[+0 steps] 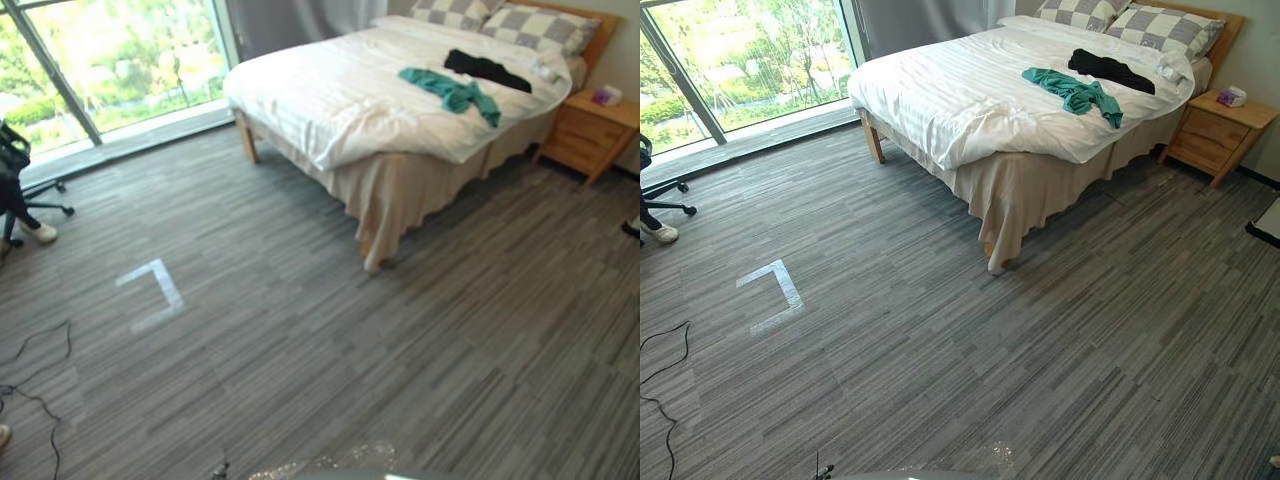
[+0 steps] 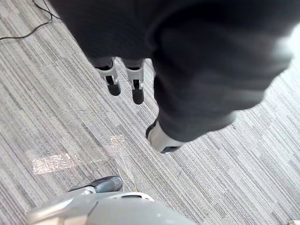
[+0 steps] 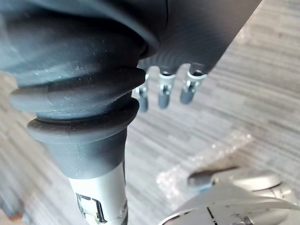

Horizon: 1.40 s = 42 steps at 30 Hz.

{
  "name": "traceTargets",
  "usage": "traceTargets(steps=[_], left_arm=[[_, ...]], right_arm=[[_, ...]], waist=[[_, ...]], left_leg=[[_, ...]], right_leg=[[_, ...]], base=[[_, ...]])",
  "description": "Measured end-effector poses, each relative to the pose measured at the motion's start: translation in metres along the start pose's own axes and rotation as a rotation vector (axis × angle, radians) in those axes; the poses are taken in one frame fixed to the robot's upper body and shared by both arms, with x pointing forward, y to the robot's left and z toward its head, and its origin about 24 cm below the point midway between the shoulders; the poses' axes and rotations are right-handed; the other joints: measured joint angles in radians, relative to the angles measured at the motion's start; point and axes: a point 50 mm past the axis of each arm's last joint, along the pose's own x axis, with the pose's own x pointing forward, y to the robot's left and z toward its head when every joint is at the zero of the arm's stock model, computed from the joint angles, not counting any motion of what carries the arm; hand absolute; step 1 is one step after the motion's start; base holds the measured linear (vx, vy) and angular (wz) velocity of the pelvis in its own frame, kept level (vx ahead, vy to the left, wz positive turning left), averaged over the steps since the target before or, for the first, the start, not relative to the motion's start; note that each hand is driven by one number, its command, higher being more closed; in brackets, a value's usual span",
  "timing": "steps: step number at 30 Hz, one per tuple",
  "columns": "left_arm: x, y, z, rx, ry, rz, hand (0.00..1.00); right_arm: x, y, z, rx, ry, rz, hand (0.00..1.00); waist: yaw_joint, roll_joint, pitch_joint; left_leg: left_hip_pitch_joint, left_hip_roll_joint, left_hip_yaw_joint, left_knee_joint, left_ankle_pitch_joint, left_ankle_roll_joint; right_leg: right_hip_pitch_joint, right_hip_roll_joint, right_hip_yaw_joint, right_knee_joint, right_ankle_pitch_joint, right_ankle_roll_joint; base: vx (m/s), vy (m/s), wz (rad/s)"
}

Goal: Tidy the bed and pick cloth on bed and put in laundry

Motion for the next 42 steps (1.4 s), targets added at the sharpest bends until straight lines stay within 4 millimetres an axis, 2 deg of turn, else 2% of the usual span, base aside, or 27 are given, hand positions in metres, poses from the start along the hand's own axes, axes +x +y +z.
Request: traceTargets(steps=[2,5,7,8,10,12,14,17,19,21,22,23,24,25,26,27,28,29,30,31,33,35,37,38,40,41,42], left_arm=[[0.0,0.0,0.002,0.0,-0.004,0.0,0.0],[0.002,0.003,0.008,0.007,-0.021,0.006,0.0],[0.005,0.007,0.018,0.024,-0.046,0.013,0.0],[0.005,0.009,0.02,0.029,-0.052,0.019,0.0],[0.006,0.008,0.021,0.027,-0.052,0.02,0.0],[0.006,0.007,0.023,0.025,-0.048,0.029,0.0],[0.008,0.007,0.029,0.024,-0.054,0.029,0.0],[0.01,0.005,0.038,0.015,-0.071,0.027,0.0],[0.011,0.0,0.052,-0.006,-0.101,0.018,0.0],[0.011,-0.009,0.062,-0.029,-0.12,-0.002,0.0],[0.011,-0.012,0.062,-0.053,-0.117,-0.004,0.0],[0.01,-0.019,0.064,-0.063,-0.117,-0.021,0.0],[0.008,-0.033,0.067,-0.067,-0.122,-0.057,0.0],[0.007,-0.039,0.072,-0.08,-0.146,-0.071,0.0],[0.006,-0.042,0.073,-0.1,-0.15,-0.074,0.0],[0.005,-0.044,0.074,-0.164,-0.151,-0.067,0.0],[0.006,-0.039,0.074,-0.175,-0.157,-0.055,0.0],[0.006,-0.037,0.075,-0.181,-0.165,-0.049,0.0],[0.006,-0.035,0.077,-0.207,-0.174,-0.042,0.0],[0.005,-0.034,0.078,-0.23,-0.18,-0.039,0.0],[0.005,-0.032,0.084,-0.239,-0.205,-0.037,0.0],[0.004,-0.029,0.093,-0.26,-0.249,-0.031,0.0],[0.003,-0.029,0.096,-0.262,-0.263,-0.031,0.0],[0.003,-0.03,0.096,-0.258,-0.267,-0.035,0.0],[0.003,-0.03,0.097,-0.254,-0.271,-0.038,0.0],[0.003,-0.03,0.098,-0.253,-0.273,-0.038,0.0],[0.003,-0.028,0.099,-0.251,-0.277,-0.033,0.0]], right_arm=[[0.001,0.001,0.003,0.009,-0.005,-0.001,0.0],[0.001,0.006,0.009,0.032,-0.02,0.008,0.0],[0.001,0.011,0.011,0.063,-0.025,0.013,0.0],[0.0,0.014,0.013,0.089,-0.035,0.016,0.0],[0.001,0.013,0.015,0.11,-0.041,0.012,0.0],[0.001,0.008,0.011,0.168,-0.027,-0.01,0.0],[0.0,0.006,0.005,0.23,-0.004,-0.025,0.0],[0.0,0.005,0.007,0.279,-0.005,-0.032,0.0],[0.001,0.003,0.011,0.288,-0.016,-0.037,0.0],[0.001,0.002,0.011,0.293,-0.015,-0.037,0.0],[0.001,0.002,0.009,0.297,-0.01,-0.037,0.0],[0.002,0.0,0.013,0.291,-0.021,-0.037,0.0],[0.004,-0.002,0.025,0.287,-0.058,-0.035,0.0],[0.004,0.003,0.028,0.293,-0.063,-0.024,0.0],[0.004,-0.001,0.029,0.301,-0.066,-0.033,0.0],[0.005,-0.003,0.026,0.302,-0.052,-0.039,0.0],[0.005,-0.001,0.027,0.275,-0.056,-0.034,0.0],[0.005,-0.001,0.028,0.265,-0.059,-0.032,0.0],[0.005,0.0,0.029,0.236,-0.063,-0.028,0.0],[0.005,0.001,0.031,0.205,-0.069,-0.022,0.0],[0.006,0.002,0.034,0.159,-0.071,-0.019,0.0],[0.007,0.009,0.045,0.103,-0.09,0.001,0.0],[0.008,0.009,0.054,0.094,-0.114,0.001,0.0],[0.008,0.012,0.061,0.105,-0.134,0.008,0.0],[0.007,0.02,0.064,0.131,-0.143,0.023,0.0],[0.007,0.023,0.064,0.132,-0.143,0.029,0.0],[0.006,0.026,0.062,0.131,-0.135,0.037,0.0]], waist=[[0.001,0.002,0.007],[-0.004,-0.001,0.023],[-0.014,-0.022,0.05],[-0.018,-0.032,0.068],[-0.024,-0.021,0.078],[-0.033,-0.004,0.085],[-0.037,-0.002,0.086],[-0.051,0.015,0.091],[-0.057,0.036,0.103],[-0.061,0.038,0.109],[-0.07,0.025,0.124],[-0.075,0.051,0.139],[-0.087,0.084,0.139],[-0.089,0.089,0.134],[-0.089,0.089,0.135],[-0.085,0.102,0.127],[-0.08,0.098,0.129],[-0.077,0.095,0.13],[-0.073,0.094,0.131],[-0.068,0.088,0.134],[-0.05,0.083,0.136],[-0.029,0.056,0.147],[-0.02,0.05,0.146],[-0.021,0.048,0.144],[-0.017,0.05,0.142],[-0.006,0.053,0.14],[0.015,0.045,0.133]], left_leg=[[-0.008,0.005,0.019,0.0,0.0,0.0],[-0.021,0.009,0.056,0.004,-0.007,-0.002],[-0.015,0.003,0.073,0.009,-0.013,0.006],[0.001,0.001,0.093,0.013,-0.025,0.012],[0.018,0.019,0.12,0.018,-0.044,0.015],[0.043,0.053,0.146,0.041,-0.068,0.005],[0.054,0.091,0.147,0.057,-0.087,-0.025],[0.049,0.191,0.152,0.076,-0.106,-0.09],[0.051,0.255,0.157,0.071,-0.119,-0.14],[0.085,0.281,0.165,0.061,-0.129,-0.174],[0.149,0.291,0.191,0.043,-0.14,-0.177],[0.183,0.318,0.21,0.037,-0.143,-0.166],[0.189,0.347,0.226,0.043,-0.087,-0.139],[0.199,0.351,0.225,0.054,0.035,-0.161],[0.192,0.367,0.219,0.087,0.082,-0.181],[0.092,0.469,0.168,0.325,0.214,-0.171],[-0.003,0.535,0.15,0.532,0.329,-0.012],[-0.042,0.544,0.147,0.63,0.313,0.008],[-0.112,0.548,0.127,0.81,0.197,0.007],[-0.175,0.515,0.096,0.933,0.068,-0.024],[-0.241,0.442,0.073,0.997,-0.058,-0.034],[-0.341,0.305,0.114,0.926,-0.178,-0.064],[-0.381,0.222,0.172,0.753,-0.191,-0.06],[-0.404,0.153,0.211,0.561,-0.182,-0.061],[-0.431,0.078,0.267,0.271,-0.089,-0.045],[-0.45,0.077,0.284,0.217,-0.063,-0.03],[-0.464,0.08,0.292,0.235,0.003,0.038]], right_leg=[[-0.025,0.004,0.011,0.019,-0.001,0.0],[-0.121,0.003,0.043,0.171,-0.068,-0.018],[-0.182,-0.014,0.039,0.304,-0.137,0.019],[-0.219,-0.03,0.021,0.406,-0.169,0.071],[-0.277,-0.039,-0.013,0.539,-0.165,0.109],[-0.347,-0.122,-0.15,0.729,-0.203,0.055],[-0.363,-0.185,-0.223,0.709,-0.216,0.033],[-0.406,-0.2,-0.273,0.461,-0.15,0.027],[-0.492,-0.234,-0.284,0.316,-0.011,0.06],[-0.551,-0.29,-0.283,0.193,0.101,0.078],[-0.548,-0.315,-0.285,0.185,0.179,0.067],[-0.557,-0.308,-0.296,0.243,0.241,0.034],[-0.633,-0.306,-0.298,0.414,0.184,-0.011],[-0.68,-0.312,-0.279,0.549,0.076,-0.023],[-0.682,-0.309,-0.278,0.585,0.035,-0.025],[-0.64,-0.252,-0.302,0.601,-0.047,-0.044],[-0.571,-0.193,-0.313,0.554,-0.08,-0.07],[-0.542,-0.171,-0.309,0.528,-0.087,-0.08],[-0.472,-0.12,-0.304,0.462,-0.091,-0.099],[-0.393,-0.081,-0.297,0.398,-0.095,-0.11],[-0.302,-0.05,-0.278,0.328,-0.101,-0.114],[-0.189,-0.051,-0.252,0.258,-0.108,-0.115],[-0.13,-0.065,-0.238,0.224,-0.112,-0.098],[-0.091,-0.083,-0.235,0.2,-0.127,-0.072],[-0.001,-0.092,-0.241,0.145,-0.155,-0.025],[0.034,-0.09,-0.244,0.125,-0.172,0.0],[0.091,-0.093,-0.239,0.098,-0.191,0.028]], base=[[-0.05,-0.026,-0.31],[-0.04,-0.032,-0.37],[-0.04,-0.05,-0.19],[-0.02,-0.054,-0.4],[-0.01,-0.051,-0.49],[0.02,-0.023,-0.35],[0.19,-0.118,-0.17],[0.35,-0.308,-0.14],[0.35,-0.339,-0.06],[0.48,-0.458,0.02],[0.64,-0.586,-0.09],[0.52,-0.517,-0.28],[0.61,-0.701,-0.41],[0.48,-0.653,-0.34],[0.67,-0.878,-0.36],[0.73,-0.75,-0.42],[0.85,-0.748,-0.51],[0.7,-0.447,-0.52],[0.66,-0.363,-0.47],[0.54,-0.242,-0.42],[0.43,-0.107,-0.29],[0.62,-0.06,-0.32],[0.45,0.014,-0.33],[0.5,0.073,-0.18],[0.56,0.133,-0.06],[0.66,0.233,-0.14],[0.45,0.173,-0.16]])
